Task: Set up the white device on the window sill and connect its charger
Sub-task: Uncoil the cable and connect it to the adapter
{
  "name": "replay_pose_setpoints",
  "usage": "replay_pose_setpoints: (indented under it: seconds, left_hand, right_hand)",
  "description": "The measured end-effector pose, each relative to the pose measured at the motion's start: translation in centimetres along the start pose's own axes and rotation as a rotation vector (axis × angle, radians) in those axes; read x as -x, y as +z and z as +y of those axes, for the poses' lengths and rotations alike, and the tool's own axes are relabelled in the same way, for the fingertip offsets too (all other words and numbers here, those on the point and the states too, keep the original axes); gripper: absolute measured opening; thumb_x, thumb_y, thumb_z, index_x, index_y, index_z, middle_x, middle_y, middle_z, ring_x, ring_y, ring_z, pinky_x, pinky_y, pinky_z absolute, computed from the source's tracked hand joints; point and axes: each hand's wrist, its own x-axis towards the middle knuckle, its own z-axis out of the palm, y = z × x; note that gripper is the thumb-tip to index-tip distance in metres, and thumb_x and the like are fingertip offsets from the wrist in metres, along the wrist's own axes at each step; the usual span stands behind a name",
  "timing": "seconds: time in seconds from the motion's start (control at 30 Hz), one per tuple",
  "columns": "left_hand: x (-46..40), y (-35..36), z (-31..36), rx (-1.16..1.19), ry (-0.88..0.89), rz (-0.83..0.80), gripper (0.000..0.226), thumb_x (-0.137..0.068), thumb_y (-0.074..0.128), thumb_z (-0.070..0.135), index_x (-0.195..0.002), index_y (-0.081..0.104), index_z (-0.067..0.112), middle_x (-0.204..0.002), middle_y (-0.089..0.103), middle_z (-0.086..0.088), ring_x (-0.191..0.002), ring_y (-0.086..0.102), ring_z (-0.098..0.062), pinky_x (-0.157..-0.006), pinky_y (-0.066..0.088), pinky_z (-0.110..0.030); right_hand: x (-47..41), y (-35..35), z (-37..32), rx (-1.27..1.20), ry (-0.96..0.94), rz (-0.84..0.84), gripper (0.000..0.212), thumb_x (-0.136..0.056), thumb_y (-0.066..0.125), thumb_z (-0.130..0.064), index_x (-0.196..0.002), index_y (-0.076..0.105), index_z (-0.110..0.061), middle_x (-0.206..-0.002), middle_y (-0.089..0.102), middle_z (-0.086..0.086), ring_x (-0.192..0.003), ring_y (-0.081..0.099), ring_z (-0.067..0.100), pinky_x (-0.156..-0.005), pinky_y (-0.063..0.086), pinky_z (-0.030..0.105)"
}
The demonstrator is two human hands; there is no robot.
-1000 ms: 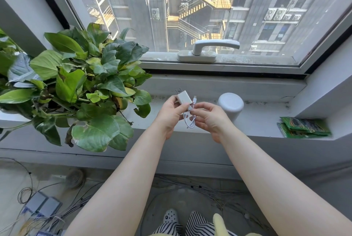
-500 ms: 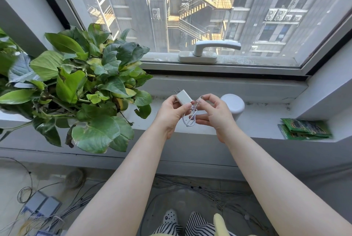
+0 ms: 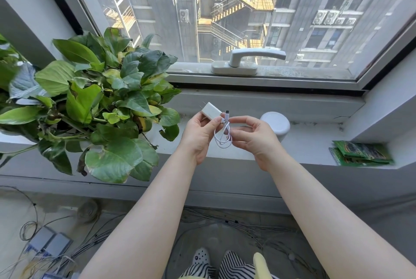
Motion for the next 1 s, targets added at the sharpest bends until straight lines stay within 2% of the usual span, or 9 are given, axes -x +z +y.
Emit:
replay_pose_setpoints:
  seconds: [0.17, 0.3, 0.43, 0.57, 0.63, 0.73, 0.83, 0.9, 1.0]
  left_hand:
    - [0.1, 0.1, 0.0, 0.009, 0.027, -0.017, 0.022, -0.087, 0.059, -0.002, -0.107, 0.058, 0.009, -0.096, 0.072, -0.003, -0.086, 0.069, -0.011, -0.081, 0.056, -0.024]
    - [0.3, 0.1, 0.2, 0.05, 0.024, -0.024, 0.019, -0.09, 0.056, 0.0, -0.105, 0.058, 0.011, -0.099, 0.069, -0.005, -0.084, 0.066, -0.011, -0.079, 0.056, -0.023]
    - [0.4, 0.1, 0.9, 0.169, 0.01, -0.045, 0.018, -0.092, 0.052, 0.003, -0.107, 0.057, 0.011, -0.1, 0.069, -0.004, -0.081, 0.066, -0.008, -0.081, 0.054, -0.021]
    - [0.5, 0.1, 1.4, 0.26, 0.02, -0.053, 0.017, -0.094, 0.049, 0.002, -0.103, 0.057, 0.012, -0.102, 0.068, -0.005, -0.074, 0.068, -0.004, -0.075, 0.055, -0.017]
    - [0.8, 0.0, 1.6, 0.198, -0.002, -0.078, 0.017, -0.093, 0.051, 0.003, -0.104, 0.059, 0.014, -0.099, 0.071, -0.003, -0.074, 0.068, -0.006, -0.074, 0.055, -0.018]
    - [1.1, 0.1, 1.7, 0.07, -0.014, -0.117, 0.02, -0.09, 0.055, 0.002, -0.105, 0.061, 0.014, -0.096, 0.073, -0.001, -0.08, 0.069, -0.01, -0.073, 0.055, -0.021]
    - [1.3, 0.2, 1.6, 0.006, 0.014, -0.123, 0.022, -0.088, 0.058, -0.001, -0.105, 0.062, 0.013, -0.097, 0.073, -0.003, -0.087, 0.069, -0.014, -0.077, 0.055, -0.023]
    - [1.5, 0.4, 1.6, -0.03, 0.046, -0.105, 0.021, -0.087, 0.059, 0.0, -0.104, 0.062, 0.013, -0.097, 0.073, -0.003, -0.088, 0.068, -0.014, -0.079, 0.054, -0.022]
    - [1.3, 0.5, 1.7, 0.013, 0.095, -0.038, 0.012, -0.09, 0.057, 0.008, -0.101, 0.06, 0.012, -0.096, 0.072, -0.003, -0.081, 0.066, -0.01, -0.078, 0.054, -0.022]
  right_hand:
    - [0.1, 0.5, 0.0, 0.05, 0.016, 0.059, 0.019, -0.079, 0.065, 0.005, -0.092, 0.069, -0.008, -0.07, 0.067, 0.008, -0.063, 0.061, 0.015, -0.063, 0.054, 0.021]
    - [0.2, 0.7, -0.1, 0.109, -0.047, 0.093, 0.009, -0.08, 0.066, -0.001, -0.087, 0.073, 0.0, -0.068, 0.065, 0.008, -0.058, 0.056, 0.012, -0.057, 0.049, 0.018]
    - [0.2, 0.9, -0.2, 0.273, -0.093, 0.132, 0.008, -0.08, 0.062, 0.001, -0.079, 0.071, -0.001, -0.064, 0.063, 0.008, -0.053, 0.055, 0.013, -0.049, 0.047, 0.017]
    - [0.3, 1.0, -0.2, 0.399, -0.032, 0.208, 0.009, -0.08, 0.055, -0.001, -0.078, 0.062, -0.005, -0.062, 0.059, 0.005, -0.047, 0.054, 0.012, -0.043, 0.046, 0.018]
    - [0.4, 1.2, -0.3, 0.375, -0.008, 0.205, 0.011, -0.083, 0.051, -0.003, -0.081, 0.061, -0.006, -0.061, 0.058, 0.004, -0.048, 0.054, 0.013, -0.045, 0.047, 0.021]
    - [0.5, 1.7, -0.7, 0.237, -0.008, 0.19, 0.015, -0.086, 0.047, -0.006, -0.081, 0.06, -0.013, -0.072, 0.064, 0.003, -0.055, 0.052, 0.013, -0.05, 0.044, 0.022]
    - [0.6, 1.7, -0.9, 0.09, 0.003, 0.116, 0.011, -0.09, 0.055, -0.026, -0.091, 0.061, -0.017, -0.076, 0.069, 0.0, -0.061, 0.051, 0.01, -0.057, 0.043, 0.023]
    - [0.7, 1.7, -0.7, 0.158, -0.019, 0.082, 0.02, -0.088, 0.062, -0.034, -0.095, 0.064, -0.015, -0.071, 0.069, -0.006, -0.06, 0.05, 0.006, -0.057, 0.043, 0.02]
    - [0.8, 1.6, -0.2, 0.157, -0.047, 0.109, 0.013, -0.09, 0.062, -0.021, -0.088, 0.066, -0.009, -0.064, 0.07, -0.005, -0.052, 0.051, 0.002, -0.052, 0.042, 0.015]
